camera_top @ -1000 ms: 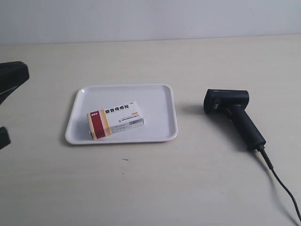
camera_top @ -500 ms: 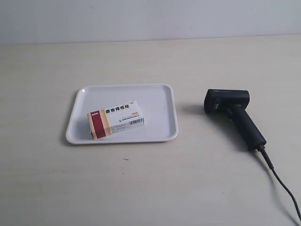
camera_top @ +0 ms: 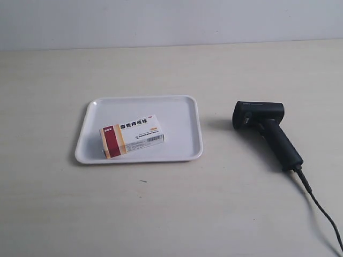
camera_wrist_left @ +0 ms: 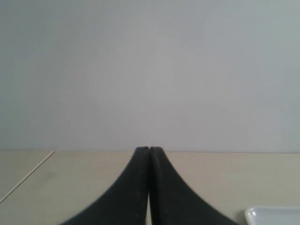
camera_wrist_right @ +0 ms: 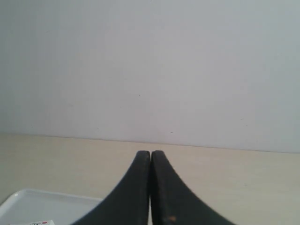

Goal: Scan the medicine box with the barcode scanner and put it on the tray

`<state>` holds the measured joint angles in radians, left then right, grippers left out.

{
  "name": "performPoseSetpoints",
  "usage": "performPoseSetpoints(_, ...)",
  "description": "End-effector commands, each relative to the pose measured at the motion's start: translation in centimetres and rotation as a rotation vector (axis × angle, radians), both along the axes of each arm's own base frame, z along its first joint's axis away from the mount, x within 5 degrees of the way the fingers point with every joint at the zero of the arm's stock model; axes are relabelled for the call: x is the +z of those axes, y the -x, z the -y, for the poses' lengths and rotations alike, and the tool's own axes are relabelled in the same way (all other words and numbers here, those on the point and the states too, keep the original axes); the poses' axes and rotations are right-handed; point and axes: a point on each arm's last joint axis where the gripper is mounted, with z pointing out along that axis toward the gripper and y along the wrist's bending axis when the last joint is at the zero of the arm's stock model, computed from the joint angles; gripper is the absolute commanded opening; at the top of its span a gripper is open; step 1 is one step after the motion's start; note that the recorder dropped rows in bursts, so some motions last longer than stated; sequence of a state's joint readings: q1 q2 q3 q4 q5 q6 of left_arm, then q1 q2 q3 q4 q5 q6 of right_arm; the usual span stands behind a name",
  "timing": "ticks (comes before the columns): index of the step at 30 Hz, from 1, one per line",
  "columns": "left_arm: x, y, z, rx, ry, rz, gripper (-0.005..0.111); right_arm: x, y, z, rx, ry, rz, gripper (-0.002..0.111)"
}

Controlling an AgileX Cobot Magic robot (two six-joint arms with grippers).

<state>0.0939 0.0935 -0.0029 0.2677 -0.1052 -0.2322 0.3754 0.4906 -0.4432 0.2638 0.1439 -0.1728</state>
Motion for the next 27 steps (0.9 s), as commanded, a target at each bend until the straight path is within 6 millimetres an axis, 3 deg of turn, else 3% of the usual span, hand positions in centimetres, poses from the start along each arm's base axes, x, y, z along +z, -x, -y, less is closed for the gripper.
performPoseSetpoints(1,-0.4,0.1,-0.2,0.018,0.009,-0.032,0.002,0.1,0.1,0.0,0.000,-0.003,0.012,0.000)
performPoseSetpoints(7,-1.6,0.2,-0.3,0.037,0.034,-0.158,0.002,0.1,0.1,0.0,0.001,-0.001,0.013,0.000)
performPoseSetpoints(27,-2.2,0.4,-0.3,0.037,0.041,-0.215,0.002,0.1,0.1,0.0,0.001,-0.002,0.013,0.000)
